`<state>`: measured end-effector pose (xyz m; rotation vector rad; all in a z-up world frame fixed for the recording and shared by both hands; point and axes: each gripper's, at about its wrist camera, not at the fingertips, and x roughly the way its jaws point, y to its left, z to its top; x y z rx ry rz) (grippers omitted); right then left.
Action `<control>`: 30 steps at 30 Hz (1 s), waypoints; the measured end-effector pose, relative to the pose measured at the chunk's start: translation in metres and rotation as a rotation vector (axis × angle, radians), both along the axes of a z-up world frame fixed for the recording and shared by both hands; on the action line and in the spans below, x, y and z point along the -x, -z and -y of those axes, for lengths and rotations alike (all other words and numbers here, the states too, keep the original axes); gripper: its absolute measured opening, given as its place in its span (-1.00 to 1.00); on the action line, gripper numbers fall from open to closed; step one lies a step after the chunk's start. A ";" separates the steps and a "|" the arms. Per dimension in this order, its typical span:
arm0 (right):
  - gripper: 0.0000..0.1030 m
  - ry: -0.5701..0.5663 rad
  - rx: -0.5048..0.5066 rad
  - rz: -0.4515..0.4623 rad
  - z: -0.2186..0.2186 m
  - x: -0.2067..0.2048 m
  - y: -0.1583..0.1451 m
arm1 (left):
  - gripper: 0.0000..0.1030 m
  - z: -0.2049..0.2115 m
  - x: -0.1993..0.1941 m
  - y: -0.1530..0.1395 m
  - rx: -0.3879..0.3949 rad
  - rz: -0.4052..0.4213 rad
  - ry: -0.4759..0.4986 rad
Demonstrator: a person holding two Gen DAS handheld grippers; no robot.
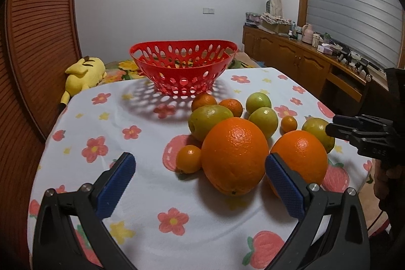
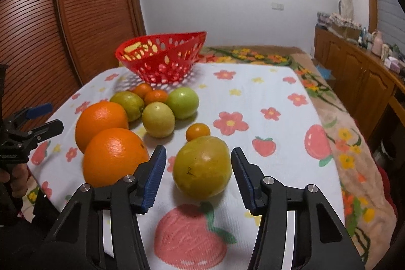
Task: Organize fruits
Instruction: 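Move right tool to the large yellow fruit while left tool approaches the large orange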
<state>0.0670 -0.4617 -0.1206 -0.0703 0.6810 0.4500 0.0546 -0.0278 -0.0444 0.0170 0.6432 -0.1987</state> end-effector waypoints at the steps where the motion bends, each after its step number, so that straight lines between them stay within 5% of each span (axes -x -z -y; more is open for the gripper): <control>1: 0.06 -0.003 -0.001 -0.012 0.000 -0.003 0.003 | 0.92 0.001 -0.002 0.001 0.004 -0.007 0.008; 11: 0.11 -0.018 -0.030 -0.088 -0.002 -0.021 0.013 | 0.60 0.008 -0.020 0.012 0.050 -0.076 0.067; 30: 0.17 -0.048 -0.035 -0.119 -0.007 -0.028 0.017 | 0.59 0.020 -0.062 0.011 0.107 -0.194 0.137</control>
